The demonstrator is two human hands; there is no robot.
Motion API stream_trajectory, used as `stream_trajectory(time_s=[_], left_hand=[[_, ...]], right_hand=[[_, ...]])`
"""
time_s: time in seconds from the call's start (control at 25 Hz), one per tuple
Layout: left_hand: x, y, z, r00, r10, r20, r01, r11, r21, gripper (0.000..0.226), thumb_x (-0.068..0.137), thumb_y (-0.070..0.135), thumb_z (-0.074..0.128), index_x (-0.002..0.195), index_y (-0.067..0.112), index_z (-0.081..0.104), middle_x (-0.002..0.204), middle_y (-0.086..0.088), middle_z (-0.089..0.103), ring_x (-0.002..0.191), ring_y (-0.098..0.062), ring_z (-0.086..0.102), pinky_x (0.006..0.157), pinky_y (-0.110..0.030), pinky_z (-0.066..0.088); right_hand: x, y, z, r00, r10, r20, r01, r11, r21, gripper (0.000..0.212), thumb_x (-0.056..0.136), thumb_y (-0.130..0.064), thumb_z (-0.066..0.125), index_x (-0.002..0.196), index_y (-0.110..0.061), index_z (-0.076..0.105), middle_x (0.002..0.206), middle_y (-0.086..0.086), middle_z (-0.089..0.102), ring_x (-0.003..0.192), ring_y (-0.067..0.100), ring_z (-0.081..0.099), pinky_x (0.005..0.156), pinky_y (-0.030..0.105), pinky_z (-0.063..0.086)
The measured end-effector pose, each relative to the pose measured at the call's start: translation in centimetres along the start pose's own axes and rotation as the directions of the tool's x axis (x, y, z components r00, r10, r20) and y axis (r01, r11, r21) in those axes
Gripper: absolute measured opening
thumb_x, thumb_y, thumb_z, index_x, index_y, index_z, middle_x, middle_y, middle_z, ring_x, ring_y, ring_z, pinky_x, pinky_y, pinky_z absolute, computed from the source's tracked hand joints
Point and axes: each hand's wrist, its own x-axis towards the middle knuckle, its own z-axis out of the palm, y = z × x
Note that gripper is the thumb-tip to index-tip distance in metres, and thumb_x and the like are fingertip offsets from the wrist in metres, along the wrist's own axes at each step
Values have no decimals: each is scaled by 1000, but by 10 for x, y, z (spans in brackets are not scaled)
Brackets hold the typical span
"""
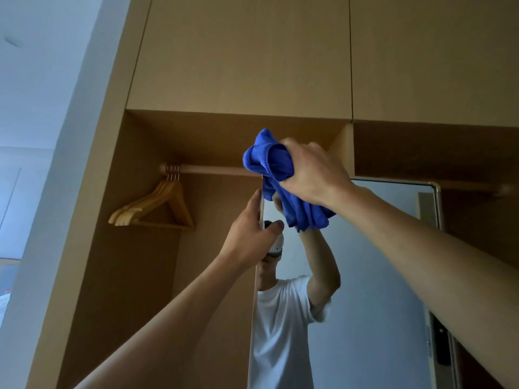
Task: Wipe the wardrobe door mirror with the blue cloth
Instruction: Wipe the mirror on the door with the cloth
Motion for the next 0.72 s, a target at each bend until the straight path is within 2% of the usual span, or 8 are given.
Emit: stream_trajectory(time_s=[0.12,0.2,0.28,0.4,0.52,0.64,0.72], left_hand=[[-9,-9,-1,998,-65,19,66,996,-53,79,93,28,63,158,41,19,118,-16,71,111,-35,66,91,-41,51],[-18,-21,0,995,-91,47,96,990,-107,72,95,27,62,156,40,26,98,-5,71,91,-23,68,86,-36,51],[-28,-37,2,992,-110,60,118,980,-160,56,97,26,60,149,37,43,101,9,72,91,-10,67,88,-33,52],[-41,-56,5,987,-151,58,162,936,-313,34,100,22,50,130,31,63,113,6,76,105,-13,71,93,-38,55],[-48,-61,8,979,-194,68,203,854,-480,36,98,19,42,118,27,71,112,0,77,105,-17,73,86,-32,55],[-57,-60,12,976,-211,57,209,824,-526,37,93,34,41,99,39,77,110,7,78,99,-12,75,75,-22,56],[-62,-61,15,976,-212,51,206,817,-539,37,92,40,40,95,45,77,108,11,78,95,-9,75,74,-21,54]], right_hand=[[6,-2,7,998,-61,-14,61,998,-30,44,84,-25,66,125,-22,51,104,0,66,105,29,56,73,40,47],[4,-6,14,986,-166,-1,165,983,-81,48,82,-25,69,127,-24,51,105,-2,65,105,27,54,73,36,39],[-6,-6,21,965,-262,28,264,956,-125,55,81,-26,72,132,-27,51,109,-6,65,106,24,53,76,35,38],[-31,-4,31,956,-294,17,294,947,-128,61,78,-26,74,134,-27,52,114,-6,66,106,24,53,84,39,44],[-60,-4,39,953,-302,28,303,942,-148,63,75,-28,77,133,-24,53,113,-3,68,105,25,55,85,41,45],[-82,-7,45,942,-326,78,335,923,-190,62,75,-32,76,132,-22,53,114,-2,67,103,24,54,86,40,47],[-85,-10,45,934,-346,90,358,901,-245,62,77,-33,74,134,-21,51,118,0,66,104,24,54,87,40,46]])
